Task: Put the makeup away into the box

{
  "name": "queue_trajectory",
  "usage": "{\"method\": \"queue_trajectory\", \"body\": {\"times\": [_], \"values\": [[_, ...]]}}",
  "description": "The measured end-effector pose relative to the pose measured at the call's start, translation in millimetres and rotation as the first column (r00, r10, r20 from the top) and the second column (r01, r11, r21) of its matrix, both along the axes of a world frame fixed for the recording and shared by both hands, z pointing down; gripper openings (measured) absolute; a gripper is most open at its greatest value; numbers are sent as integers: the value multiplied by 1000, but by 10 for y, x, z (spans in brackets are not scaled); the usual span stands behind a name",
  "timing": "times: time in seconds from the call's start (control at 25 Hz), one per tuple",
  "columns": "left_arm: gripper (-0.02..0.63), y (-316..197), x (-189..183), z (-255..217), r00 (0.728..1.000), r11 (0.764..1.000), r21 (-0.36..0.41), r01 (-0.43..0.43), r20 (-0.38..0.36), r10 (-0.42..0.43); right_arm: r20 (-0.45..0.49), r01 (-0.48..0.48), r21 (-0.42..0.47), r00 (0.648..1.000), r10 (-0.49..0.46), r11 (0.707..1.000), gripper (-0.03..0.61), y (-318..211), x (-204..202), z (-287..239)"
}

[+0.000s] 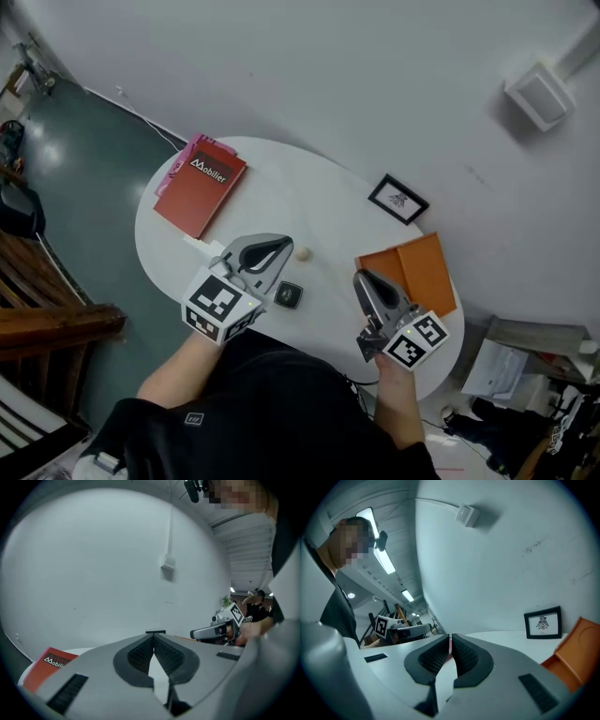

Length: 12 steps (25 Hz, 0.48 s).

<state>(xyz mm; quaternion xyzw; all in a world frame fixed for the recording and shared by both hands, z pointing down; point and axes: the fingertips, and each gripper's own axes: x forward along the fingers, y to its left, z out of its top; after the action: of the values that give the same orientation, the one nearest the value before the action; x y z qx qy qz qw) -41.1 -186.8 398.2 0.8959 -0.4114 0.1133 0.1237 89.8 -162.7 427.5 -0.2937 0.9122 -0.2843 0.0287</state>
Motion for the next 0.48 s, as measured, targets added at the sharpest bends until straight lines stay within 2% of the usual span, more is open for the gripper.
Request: {"method": "queue_trajectory", "body": {"times": [0.08, 0.24, 0.48], "values": [[12, -64, 14, 91, 1000, 1000, -18, -9, -12, 9, -48, -13, -18, 999, 12, 1000, 38, -1, 1, 134], [12, -150, 47, 270, 1000, 999, -39, -21, -9, 21, -85, -40, -48, 996, 35, 998, 38, -68, 20, 363], [12, -109, -10, 663, 1000, 992, -123, 13, -7, -14, -214, 31, -65, 976, -44, 997, 40, -94, -158, 766]]}}
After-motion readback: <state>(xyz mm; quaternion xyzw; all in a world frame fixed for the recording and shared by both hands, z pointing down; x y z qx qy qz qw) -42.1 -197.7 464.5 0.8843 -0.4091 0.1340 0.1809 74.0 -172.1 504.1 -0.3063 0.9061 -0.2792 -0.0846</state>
